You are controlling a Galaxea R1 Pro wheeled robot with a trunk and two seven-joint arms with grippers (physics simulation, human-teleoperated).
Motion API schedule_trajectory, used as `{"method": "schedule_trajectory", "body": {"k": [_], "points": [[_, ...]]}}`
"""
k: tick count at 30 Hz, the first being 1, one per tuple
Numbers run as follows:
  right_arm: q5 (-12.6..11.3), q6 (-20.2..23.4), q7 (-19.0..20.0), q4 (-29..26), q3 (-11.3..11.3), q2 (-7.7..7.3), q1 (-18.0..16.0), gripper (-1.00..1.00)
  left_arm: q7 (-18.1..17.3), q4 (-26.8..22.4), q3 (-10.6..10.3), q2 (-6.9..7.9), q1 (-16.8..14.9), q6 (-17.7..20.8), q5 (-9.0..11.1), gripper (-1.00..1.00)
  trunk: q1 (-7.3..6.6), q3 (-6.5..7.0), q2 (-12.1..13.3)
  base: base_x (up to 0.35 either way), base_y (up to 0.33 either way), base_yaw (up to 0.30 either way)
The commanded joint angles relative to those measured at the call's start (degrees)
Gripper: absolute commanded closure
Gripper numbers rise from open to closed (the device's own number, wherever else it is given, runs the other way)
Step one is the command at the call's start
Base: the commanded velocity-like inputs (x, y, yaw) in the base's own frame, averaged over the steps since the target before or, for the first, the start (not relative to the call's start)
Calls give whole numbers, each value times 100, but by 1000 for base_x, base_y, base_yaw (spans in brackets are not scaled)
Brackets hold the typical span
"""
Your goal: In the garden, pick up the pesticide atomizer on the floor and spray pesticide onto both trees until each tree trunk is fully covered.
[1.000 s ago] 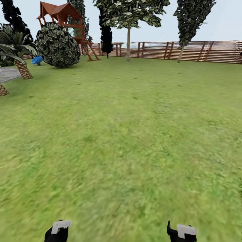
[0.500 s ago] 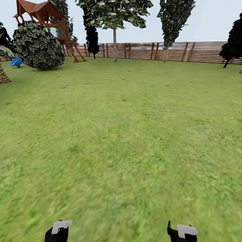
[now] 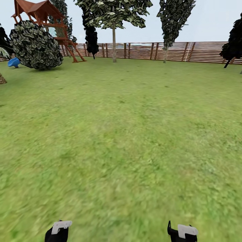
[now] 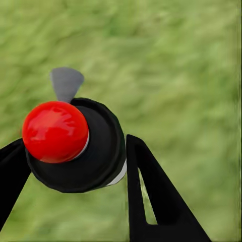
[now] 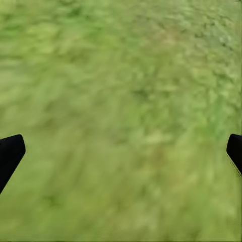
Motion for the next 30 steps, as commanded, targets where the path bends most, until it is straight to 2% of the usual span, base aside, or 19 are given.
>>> {"method": "schedule_trajectory", "body": {"k": [1, 11, 13, 16, 22, 30], "points": [[-2, 0, 0, 0, 0, 4, 1, -100, 0, 1, 1, 0, -3, 0, 1, 100, 0, 0, 0, 303, -196, 0], [25, 3, 4, 7, 9, 1, 0, -100, 0, 2, 1, 0, -1, 0, 1, 100, 0, 0, 0, 303, -196, 0], [20, 7, 1, 8, 9, 21, -1, -100, 0, 0, 1, 0, -3, 0, 2, 100, 0, 0, 0, 303, -192, 0], [9, 4, 0, 8, 9, 131, -3, -100, 0, 0, 1, 1, -3, 0, 2, 100, 0, 0, 0, 310, -167, 0], [13, 7, 0, 8, 9, 158, 1, -100, 0, 0, 1, 1, -5, 0, 2, 100, 0, 4, 0, 336, -28, 23], [13, 5, 0, 8, 9, 158, -3, -100, 0, 0, 1, 0, -4, 0, 2, 100, 0, 49, 0, 340, 0, 181]]}}
